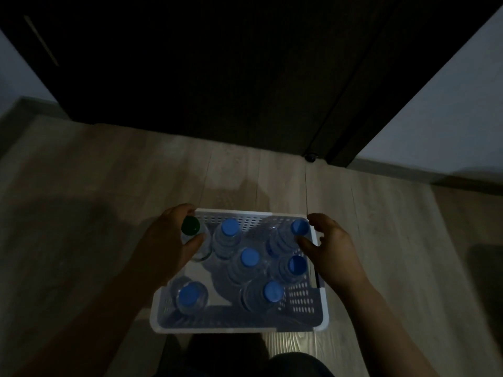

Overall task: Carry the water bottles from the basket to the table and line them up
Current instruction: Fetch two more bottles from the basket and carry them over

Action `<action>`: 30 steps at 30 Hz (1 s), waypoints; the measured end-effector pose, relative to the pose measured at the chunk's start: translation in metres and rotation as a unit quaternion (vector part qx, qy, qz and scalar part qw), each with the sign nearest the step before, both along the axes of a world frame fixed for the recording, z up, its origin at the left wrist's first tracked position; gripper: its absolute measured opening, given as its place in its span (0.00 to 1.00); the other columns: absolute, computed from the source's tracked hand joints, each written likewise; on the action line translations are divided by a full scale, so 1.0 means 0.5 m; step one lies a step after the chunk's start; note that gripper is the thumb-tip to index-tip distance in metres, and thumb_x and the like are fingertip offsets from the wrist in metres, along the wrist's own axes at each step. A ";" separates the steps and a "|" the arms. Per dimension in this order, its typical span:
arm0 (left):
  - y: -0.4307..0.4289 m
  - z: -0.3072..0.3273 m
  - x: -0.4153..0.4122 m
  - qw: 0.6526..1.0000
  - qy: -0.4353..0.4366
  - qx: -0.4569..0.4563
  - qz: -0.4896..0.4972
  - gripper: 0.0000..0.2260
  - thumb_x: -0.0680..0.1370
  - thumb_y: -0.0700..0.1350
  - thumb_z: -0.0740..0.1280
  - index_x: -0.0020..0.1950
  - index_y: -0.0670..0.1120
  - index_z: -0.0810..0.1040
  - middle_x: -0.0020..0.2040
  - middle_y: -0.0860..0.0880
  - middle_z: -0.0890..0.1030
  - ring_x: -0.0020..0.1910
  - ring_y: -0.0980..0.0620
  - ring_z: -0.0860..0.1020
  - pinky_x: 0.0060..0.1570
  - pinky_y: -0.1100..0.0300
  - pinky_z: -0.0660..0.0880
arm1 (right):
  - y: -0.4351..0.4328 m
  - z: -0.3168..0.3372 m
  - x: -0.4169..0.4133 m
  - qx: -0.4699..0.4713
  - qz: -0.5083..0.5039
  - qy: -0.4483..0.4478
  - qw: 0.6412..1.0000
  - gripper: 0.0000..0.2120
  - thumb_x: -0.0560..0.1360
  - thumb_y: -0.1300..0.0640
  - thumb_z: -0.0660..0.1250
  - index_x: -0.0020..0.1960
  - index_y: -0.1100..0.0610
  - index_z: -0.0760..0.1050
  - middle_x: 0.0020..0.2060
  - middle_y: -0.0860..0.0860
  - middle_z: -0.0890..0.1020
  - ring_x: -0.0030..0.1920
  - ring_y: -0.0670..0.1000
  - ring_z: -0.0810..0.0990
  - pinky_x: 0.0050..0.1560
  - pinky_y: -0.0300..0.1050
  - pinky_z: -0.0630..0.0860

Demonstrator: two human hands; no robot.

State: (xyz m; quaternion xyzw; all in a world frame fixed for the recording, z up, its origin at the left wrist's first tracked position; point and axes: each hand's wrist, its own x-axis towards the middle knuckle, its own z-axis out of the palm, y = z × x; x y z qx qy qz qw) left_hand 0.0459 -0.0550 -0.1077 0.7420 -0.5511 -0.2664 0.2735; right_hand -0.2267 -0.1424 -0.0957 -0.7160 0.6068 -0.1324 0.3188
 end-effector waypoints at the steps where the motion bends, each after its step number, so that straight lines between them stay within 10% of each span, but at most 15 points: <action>1: -0.002 -0.008 0.001 1.000 0.009 0.003 0.000 0.20 0.72 0.41 0.72 0.62 0.38 0.73 0.51 0.45 0.78 0.48 0.53 0.75 0.52 0.54 0.76 | -0.001 -0.011 -0.004 0.009 -0.008 -0.011 1.000 0.23 0.74 0.53 0.69 0.67 0.54 0.69 0.63 0.48 0.75 0.57 0.44 0.74 0.50 0.33 0.69; 9: -0.011 -0.058 0.012 0.997 0.030 -0.011 0.073 0.14 0.73 0.43 0.72 0.57 0.44 0.77 0.48 0.50 0.80 0.45 0.53 0.77 0.40 0.71 0.69 | 0.006 -0.031 0.004 0.008 -0.005 -0.165 0.986 0.15 0.74 0.61 0.68 0.46 0.40 0.72 0.40 0.38 0.79 0.44 0.28 0.77 0.40 0.23 0.72; 19: 0.008 -0.061 -0.003 0.990 0.092 0.003 0.107 0.09 0.73 0.45 0.72 0.48 0.54 0.75 0.43 0.54 0.78 0.42 0.57 0.77 0.40 0.65 0.71 | 0.012 -0.077 0.008 0.032 -0.051 -0.278 0.959 0.10 0.75 0.61 0.67 0.56 0.57 0.78 0.50 0.53 0.84 0.51 0.52 0.83 0.52 0.56 0.80; 30: -0.008 0.081 -0.002 0.987 0.108 -0.066 0.101 0.12 0.68 0.57 0.71 0.45 0.51 0.80 0.43 0.54 0.81 0.43 0.55 0.78 0.45 0.63 0.74 | 0.019 0.049 0.032 -0.042 -0.072 -0.281 0.956 0.12 0.74 0.57 0.69 0.57 0.57 0.78 0.51 0.51 0.83 0.53 0.49 0.82 0.54 0.47 0.79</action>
